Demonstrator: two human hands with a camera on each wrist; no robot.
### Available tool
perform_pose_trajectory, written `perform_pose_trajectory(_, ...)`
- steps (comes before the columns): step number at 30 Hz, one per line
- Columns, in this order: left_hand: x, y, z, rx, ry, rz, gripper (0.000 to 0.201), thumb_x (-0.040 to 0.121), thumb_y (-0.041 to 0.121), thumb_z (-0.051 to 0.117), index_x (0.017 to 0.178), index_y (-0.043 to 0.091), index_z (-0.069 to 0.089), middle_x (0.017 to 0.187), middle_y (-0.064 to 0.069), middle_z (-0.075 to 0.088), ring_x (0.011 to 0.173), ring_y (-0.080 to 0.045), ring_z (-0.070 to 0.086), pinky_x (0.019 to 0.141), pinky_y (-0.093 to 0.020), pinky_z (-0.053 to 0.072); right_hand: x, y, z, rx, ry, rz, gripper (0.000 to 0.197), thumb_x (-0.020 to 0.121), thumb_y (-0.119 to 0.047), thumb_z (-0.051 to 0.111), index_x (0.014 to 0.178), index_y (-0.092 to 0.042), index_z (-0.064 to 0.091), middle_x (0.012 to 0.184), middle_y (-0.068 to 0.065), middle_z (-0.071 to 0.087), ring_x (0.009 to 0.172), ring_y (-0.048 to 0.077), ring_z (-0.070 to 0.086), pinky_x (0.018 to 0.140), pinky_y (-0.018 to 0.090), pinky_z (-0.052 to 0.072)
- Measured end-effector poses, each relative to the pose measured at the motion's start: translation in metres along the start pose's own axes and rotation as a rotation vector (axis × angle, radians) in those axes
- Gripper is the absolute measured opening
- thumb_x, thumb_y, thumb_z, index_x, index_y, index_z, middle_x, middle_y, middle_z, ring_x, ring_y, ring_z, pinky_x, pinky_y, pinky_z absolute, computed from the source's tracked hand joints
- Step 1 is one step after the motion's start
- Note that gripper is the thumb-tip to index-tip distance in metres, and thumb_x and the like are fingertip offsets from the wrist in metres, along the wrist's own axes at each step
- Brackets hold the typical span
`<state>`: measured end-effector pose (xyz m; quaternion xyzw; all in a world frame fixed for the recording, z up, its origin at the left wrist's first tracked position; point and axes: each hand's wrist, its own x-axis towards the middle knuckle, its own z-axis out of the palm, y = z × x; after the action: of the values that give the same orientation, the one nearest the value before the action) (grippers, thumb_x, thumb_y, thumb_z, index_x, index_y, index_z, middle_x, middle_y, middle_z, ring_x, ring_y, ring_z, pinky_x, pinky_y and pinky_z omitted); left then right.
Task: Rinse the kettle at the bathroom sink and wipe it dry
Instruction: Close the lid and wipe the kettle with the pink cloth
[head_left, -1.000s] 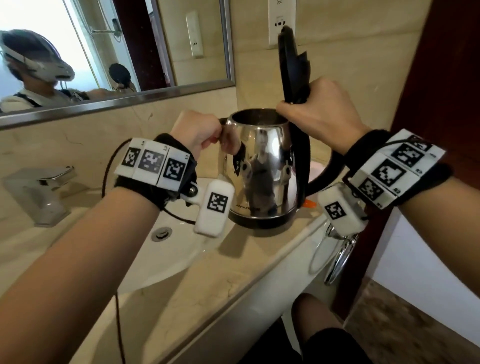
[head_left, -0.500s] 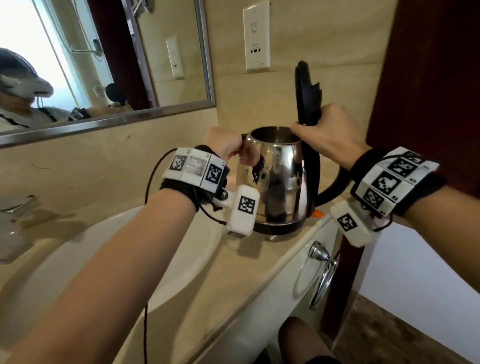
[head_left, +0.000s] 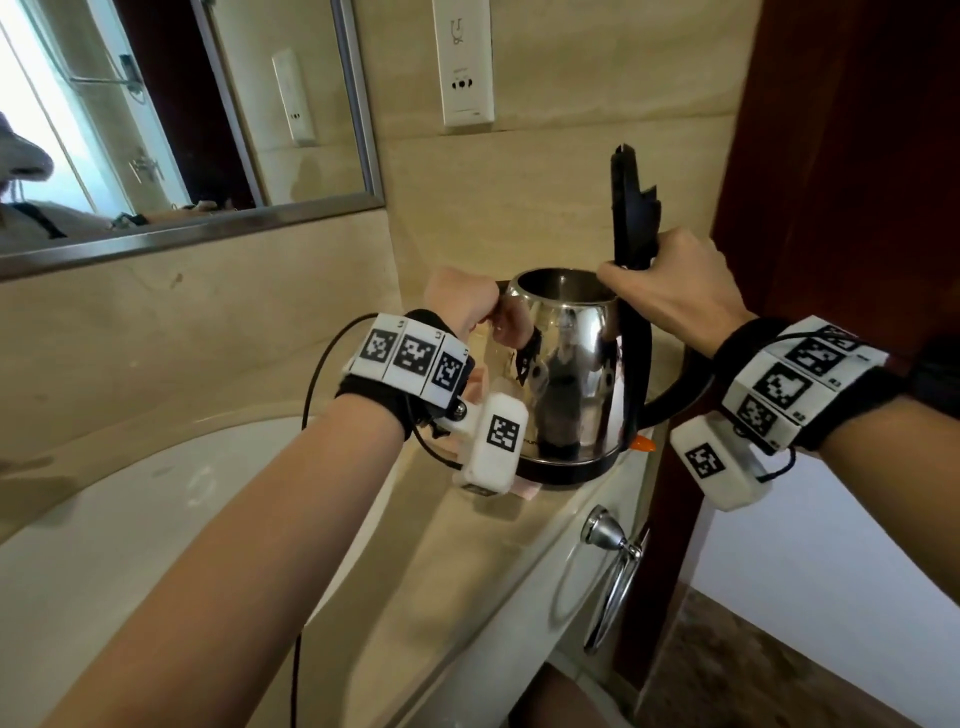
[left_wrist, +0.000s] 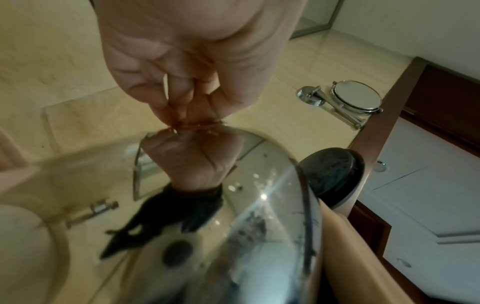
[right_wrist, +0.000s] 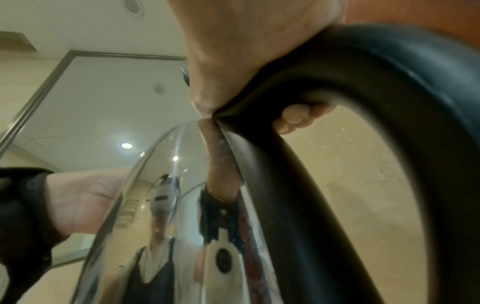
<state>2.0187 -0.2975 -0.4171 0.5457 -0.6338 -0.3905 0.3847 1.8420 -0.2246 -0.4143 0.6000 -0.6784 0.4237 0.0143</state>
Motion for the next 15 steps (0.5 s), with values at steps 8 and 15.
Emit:
perform_pose_trajectory(8, 0.011, -0.041, -0.026, 0.399, -0.182, -0.053, 0.046, 0.092, 0.004, 0.045, 0.136, 0.015, 0.048, 0.141, -0.006, 0.045, 0.13, -0.023, 0.04, 0.104, -0.036, 0.033, 0.005, 0.004, 0.005, -0.012, -0.032, -0.023, 0.033, 0.076, -0.042, 0.059, 0.058, -0.017, 0.048, 0.064, 0.004, 0.057, 0.061, 0.02, 0.055, 0.058, 0.031, 0.045)
perform_pose_trajectory(15, 0.04, -0.096, -0.032, 0.651, -0.253, -0.161, 0.071, 0.085, 0.011, 0.06, 0.147, 0.025, 0.028, 0.151, -0.005, 0.034, 0.135, -0.026, 0.038, 0.109, -0.034, 0.034, 0.007, 0.004, 0.006, -0.03, -0.026, -0.018, 0.034, 0.077, -0.041, 0.06, 0.056, -0.016, 0.048, 0.063, 0.004, 0.057, 0.06, 0.019, 0.055, 0.055, 0.029, 0.041)
